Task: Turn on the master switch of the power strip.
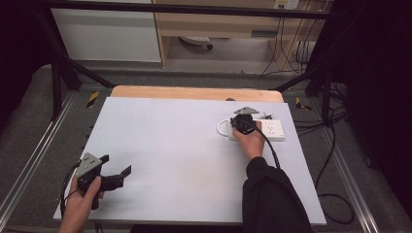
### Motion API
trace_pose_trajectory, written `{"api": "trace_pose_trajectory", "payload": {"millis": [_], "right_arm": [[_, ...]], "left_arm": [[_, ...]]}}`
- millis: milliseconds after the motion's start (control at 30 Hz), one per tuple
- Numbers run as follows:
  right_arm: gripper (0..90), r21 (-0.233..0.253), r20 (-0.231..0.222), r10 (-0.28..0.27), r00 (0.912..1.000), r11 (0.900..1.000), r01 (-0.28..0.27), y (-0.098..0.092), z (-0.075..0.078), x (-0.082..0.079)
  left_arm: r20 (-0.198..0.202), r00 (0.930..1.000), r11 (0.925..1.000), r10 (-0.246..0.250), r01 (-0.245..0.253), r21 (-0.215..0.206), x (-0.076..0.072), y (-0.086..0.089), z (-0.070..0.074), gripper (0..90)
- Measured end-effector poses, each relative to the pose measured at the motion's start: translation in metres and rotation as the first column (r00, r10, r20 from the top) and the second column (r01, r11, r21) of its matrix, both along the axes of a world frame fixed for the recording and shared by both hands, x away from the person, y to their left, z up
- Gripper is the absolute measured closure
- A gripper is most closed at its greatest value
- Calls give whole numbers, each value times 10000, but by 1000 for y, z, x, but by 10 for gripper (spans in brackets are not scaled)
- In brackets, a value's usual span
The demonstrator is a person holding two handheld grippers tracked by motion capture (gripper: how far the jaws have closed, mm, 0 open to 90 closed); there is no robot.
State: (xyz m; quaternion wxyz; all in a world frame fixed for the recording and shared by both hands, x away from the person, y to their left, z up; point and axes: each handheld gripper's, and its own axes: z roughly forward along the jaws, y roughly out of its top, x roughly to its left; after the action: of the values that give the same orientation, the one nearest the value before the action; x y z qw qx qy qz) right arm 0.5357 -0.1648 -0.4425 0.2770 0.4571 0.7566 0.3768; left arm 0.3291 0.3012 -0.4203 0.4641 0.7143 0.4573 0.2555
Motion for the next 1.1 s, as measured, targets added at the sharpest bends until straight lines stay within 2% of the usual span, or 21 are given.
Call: {"api": "trace_pose_trajectory", "payload": {"millis": [1100], "right_arm": [[900, 40, 85, 47, 10000, 10000, -47, -1, -2, -1]], "left_arm": [[-92, 10000, 10000, 11, -11, 48, 1, 0, -1, 58]]}}
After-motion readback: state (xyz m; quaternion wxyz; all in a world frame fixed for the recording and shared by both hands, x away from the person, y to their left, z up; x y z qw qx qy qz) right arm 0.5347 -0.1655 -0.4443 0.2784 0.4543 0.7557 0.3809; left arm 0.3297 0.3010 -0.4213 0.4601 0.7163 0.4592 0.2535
